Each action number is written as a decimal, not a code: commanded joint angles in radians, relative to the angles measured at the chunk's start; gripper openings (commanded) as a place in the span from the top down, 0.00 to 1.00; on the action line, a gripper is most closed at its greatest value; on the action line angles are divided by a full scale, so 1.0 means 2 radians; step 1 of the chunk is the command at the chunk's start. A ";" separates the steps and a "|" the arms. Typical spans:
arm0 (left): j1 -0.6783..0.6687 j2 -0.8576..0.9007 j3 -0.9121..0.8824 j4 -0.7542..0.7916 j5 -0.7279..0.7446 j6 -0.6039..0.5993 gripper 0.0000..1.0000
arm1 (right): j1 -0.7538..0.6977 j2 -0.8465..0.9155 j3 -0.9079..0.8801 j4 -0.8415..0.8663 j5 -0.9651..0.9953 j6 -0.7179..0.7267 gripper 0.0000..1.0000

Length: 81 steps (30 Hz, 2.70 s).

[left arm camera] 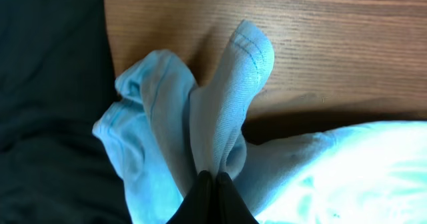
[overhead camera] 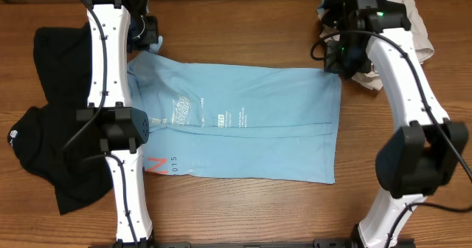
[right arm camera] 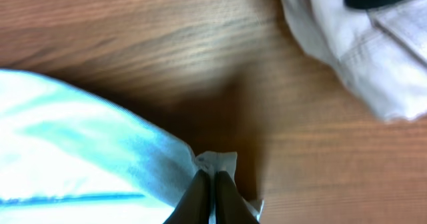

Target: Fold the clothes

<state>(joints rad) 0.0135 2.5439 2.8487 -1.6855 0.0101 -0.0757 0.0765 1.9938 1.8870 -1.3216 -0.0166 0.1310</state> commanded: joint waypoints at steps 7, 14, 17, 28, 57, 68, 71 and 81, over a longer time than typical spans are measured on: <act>0.000 -0.137 -0.200 -0.002 -0.013 0.005 0.96 | 0.000 -0.028 -0.023 -0.041 -0.019 0.001 0.96; 0.017 -0.161 -0.340 -0.002 -0.053 -0.011 0.96 | 0.000 -0.029 -0.089 -0.028 -0.029 0.002 0.96; 0.032 -0.167 -0.371 -0.002 -0.060 -0.015 0.96 | 0.000 -0.030 -0.100 -0.024 -0.038 0.002 0.96; 0.061 -0.247 -0.417 -0.002 -0.053 -0.030 0.96 | 0.000 -0.076 -0.100 -0.051 -0.041 0.013 0.96; 0.053 -0.265 -0.528 0.051 -0.047 -0.030 0.00 | -0.033 -0.081 -0.335 0.084 -0.092 -0.002 0.22; 0.052 -0.279 -0.347 0.044 0.006 -0.021 0.00 | -0.032 -0.081 -0.461 0.180 -0.105 0.015 0.35; 0.052 -0.287 -0.319 0.039 0.007 -0.021 0.00 | -0.032 -0.081 -0.485 0.210 -0.105 0.017 0.35; 0.052 -0.308 -0.300 0.039 0.008 -0.022 0.00 | -0.073 -0.082 -0.467 0.215 -0.105 0.053 0.96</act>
<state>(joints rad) 0.1131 1.9583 2.2223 -1.6081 0.0151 -0.1284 -0.0357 1.7596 0.9569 -0.9031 -0.2317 0.2161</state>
